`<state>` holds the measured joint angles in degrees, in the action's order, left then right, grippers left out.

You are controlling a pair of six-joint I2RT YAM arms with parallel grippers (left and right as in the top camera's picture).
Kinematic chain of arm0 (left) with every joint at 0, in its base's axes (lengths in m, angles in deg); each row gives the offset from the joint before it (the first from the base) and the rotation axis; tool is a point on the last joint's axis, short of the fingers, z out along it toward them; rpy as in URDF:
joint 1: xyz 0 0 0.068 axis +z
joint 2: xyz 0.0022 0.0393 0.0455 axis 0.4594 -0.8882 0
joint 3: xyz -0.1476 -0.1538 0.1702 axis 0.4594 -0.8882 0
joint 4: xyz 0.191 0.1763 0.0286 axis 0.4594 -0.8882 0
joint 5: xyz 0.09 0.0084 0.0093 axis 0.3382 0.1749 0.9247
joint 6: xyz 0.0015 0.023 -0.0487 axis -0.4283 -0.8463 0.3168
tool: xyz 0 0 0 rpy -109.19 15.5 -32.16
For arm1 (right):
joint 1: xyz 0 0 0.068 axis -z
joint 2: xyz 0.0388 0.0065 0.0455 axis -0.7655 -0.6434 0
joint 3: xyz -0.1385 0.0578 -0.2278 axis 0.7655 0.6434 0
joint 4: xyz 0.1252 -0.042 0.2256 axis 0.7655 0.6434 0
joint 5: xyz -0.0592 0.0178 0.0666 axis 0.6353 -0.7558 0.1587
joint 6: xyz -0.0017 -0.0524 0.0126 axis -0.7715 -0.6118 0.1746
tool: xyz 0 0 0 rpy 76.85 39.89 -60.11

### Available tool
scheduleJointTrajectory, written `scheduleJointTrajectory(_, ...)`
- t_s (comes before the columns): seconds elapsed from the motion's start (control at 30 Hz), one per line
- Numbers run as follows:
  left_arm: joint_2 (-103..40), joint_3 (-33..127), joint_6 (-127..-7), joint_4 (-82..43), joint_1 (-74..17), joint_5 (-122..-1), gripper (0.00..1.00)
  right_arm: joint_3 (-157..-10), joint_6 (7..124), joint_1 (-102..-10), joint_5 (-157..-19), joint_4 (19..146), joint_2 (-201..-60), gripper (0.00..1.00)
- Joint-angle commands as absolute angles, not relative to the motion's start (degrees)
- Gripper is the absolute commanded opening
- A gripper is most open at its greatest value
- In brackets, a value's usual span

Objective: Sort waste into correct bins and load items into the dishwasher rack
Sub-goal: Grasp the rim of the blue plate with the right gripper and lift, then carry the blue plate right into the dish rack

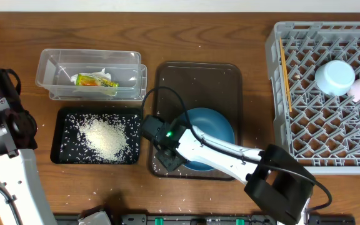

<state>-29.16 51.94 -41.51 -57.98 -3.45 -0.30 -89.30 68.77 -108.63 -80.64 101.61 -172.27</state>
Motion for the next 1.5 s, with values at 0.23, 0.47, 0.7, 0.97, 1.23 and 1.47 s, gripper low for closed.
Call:
scheduleJointTrajectory(0.23,-29.12,52.05,-41.67,-58.15,-3.14,0.82,0.91,-92.49,70.28,-108.45,-86.47,103.09,-172.01,0.01)
scheduleJointTrajectory(0.47,-29.12,52.05,-41.67,-58.15,-3.14,0.82,0.90,-104.62,66.83,-105.09,-86.03,114.24,-169.98,0.01)
scheduleJointTrajectory(0.7,-29.12,52.05,-41.67,-58.13,-3.14,0.82,0.90,-118.32,65.45,-95.95,-84.35,125.82,-167.55,0.01)
scheduleJointTrajectory(0.97,-29.12,52.05,-41.67,-58.15,-3.14,0.82,0.91,-121.30,61.28,-80.39,-86.76,129.36,-158.83,0.01)
scheduleJointTrajectory(1.23,-29.12,52.05,-41.67,-58.15,-3.14,0.82,0.91,-121.30,56.23,-58.16,-91.61,131.53,-149.67,0.01)
scheduleJointTrajectory(1.47,-29.12,52.05,-41.67,-58.13,-3.14,0.82,0.91,-120.20,41.39,-38.88,-107.41,135.24,-148.80,0.01)
